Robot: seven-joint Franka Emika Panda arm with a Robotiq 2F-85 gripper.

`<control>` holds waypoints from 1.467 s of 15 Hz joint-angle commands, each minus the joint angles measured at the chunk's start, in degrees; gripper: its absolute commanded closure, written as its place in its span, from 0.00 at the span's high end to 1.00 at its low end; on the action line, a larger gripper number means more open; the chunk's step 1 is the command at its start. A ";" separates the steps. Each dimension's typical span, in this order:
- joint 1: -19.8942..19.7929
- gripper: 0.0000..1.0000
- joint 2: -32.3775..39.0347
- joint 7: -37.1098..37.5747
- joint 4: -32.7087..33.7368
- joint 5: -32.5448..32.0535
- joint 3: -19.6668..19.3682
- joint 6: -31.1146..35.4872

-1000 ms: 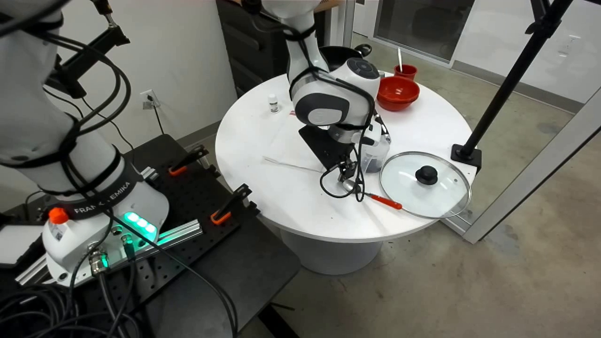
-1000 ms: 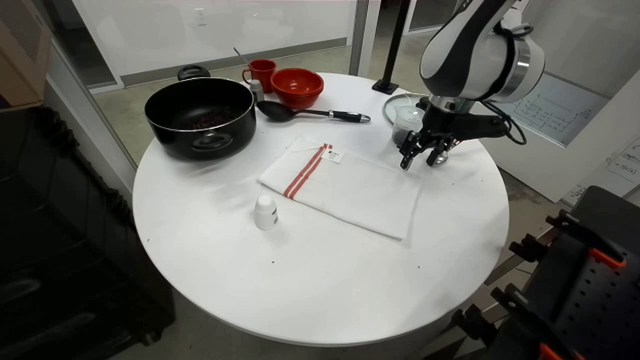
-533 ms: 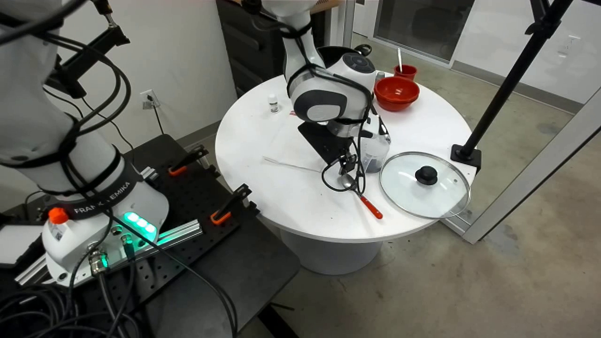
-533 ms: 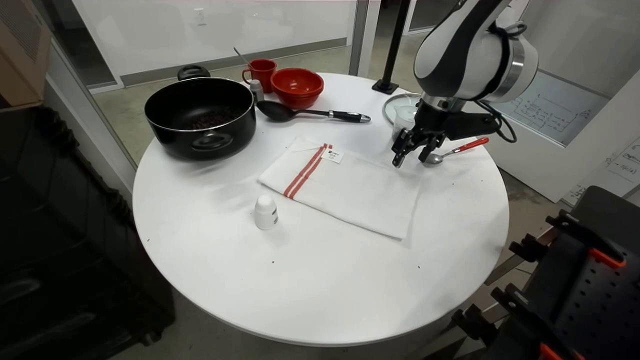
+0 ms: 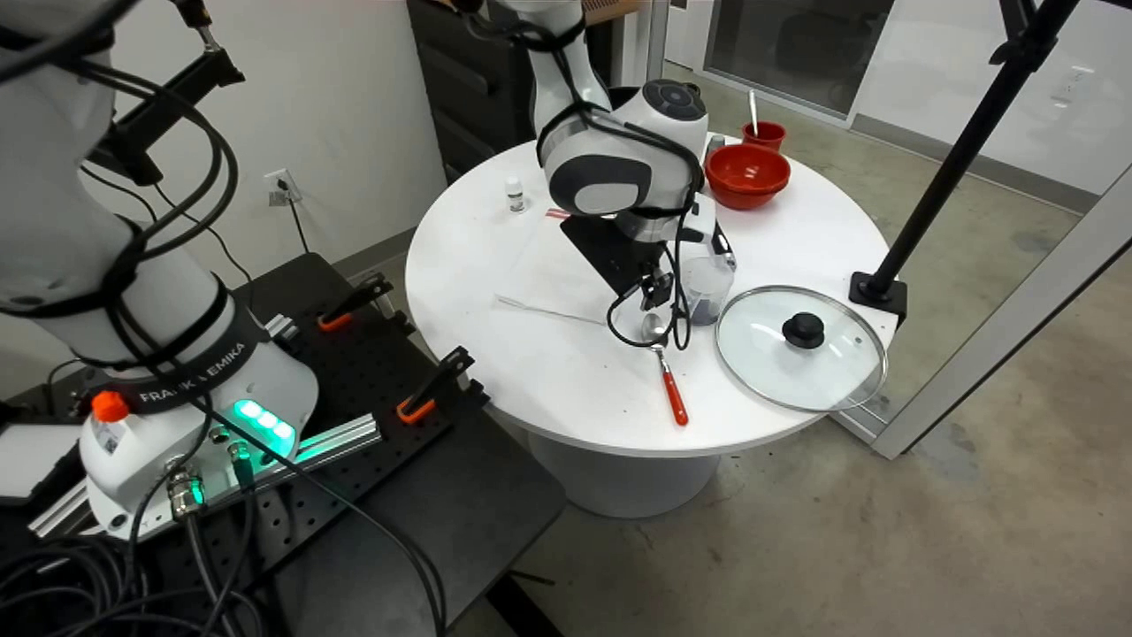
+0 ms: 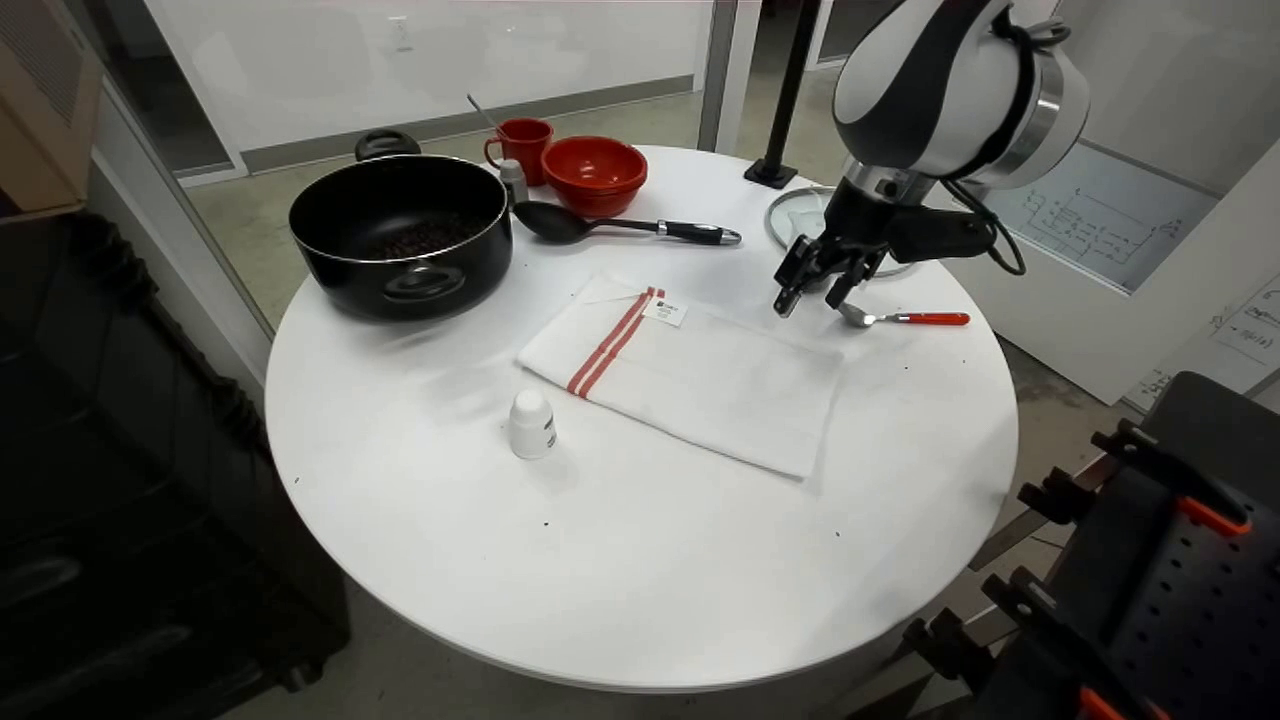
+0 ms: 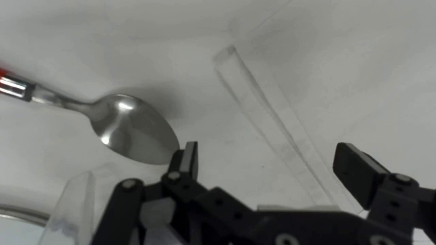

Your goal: Fold the cloth on the table

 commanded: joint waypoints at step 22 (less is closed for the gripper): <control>-1.57 0.93 1.21 -1.00 -3.99 -3.91 -1.00 1.58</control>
